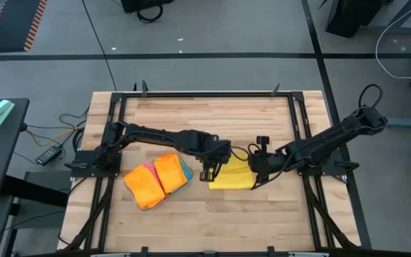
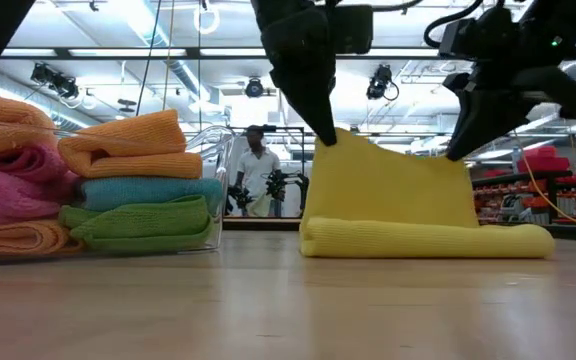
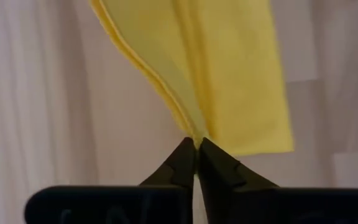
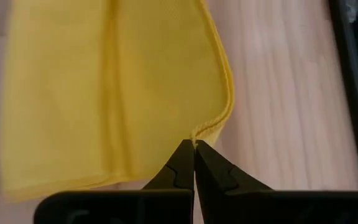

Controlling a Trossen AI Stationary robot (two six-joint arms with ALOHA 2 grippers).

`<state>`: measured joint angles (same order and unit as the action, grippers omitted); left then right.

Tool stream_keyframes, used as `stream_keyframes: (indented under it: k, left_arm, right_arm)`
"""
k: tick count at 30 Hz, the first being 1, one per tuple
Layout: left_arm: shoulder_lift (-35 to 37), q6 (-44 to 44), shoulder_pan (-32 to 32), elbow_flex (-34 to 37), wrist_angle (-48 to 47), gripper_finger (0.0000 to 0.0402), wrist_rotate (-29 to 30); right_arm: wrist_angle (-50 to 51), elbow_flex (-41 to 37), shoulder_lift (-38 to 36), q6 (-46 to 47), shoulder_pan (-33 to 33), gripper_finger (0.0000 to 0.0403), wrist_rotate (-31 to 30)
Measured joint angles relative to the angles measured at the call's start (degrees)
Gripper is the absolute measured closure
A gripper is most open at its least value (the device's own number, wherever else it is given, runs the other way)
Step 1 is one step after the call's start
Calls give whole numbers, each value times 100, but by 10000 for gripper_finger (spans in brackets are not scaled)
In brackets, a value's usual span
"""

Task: Fold microfiber towels
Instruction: Fold the yellow microfiber cloth

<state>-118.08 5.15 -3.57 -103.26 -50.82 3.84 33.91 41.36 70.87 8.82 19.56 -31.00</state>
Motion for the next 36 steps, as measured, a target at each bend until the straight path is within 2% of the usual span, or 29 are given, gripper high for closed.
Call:
stream_keyframes:
  k: [5, 13, 20, 27, 36]
  left_arm:
    - [-71, -39, -243, 49, 160, 390, 2]
    - [-288, -275, -467, 57, 219, 372, -2]
    - [-476, -345, -605, 60, 307, 388, 0]
    - [-626, -461, -714, 61, 329, 373, -11]
    - [-697, -466, -796, 59, 325, 386, -7]
  right_arm:
    - [6, -1, 0, 133, 228, 395, 258]
    - [-256, -234, 166, 437, 546, 395, 569]
    - [-683, -484, 257, 641, 822, 395, 817]
    - [-817, -516, 459, 609, 847, 395, 1000]
    - [-931, -516, 459, 618, 849, 392, 1464]
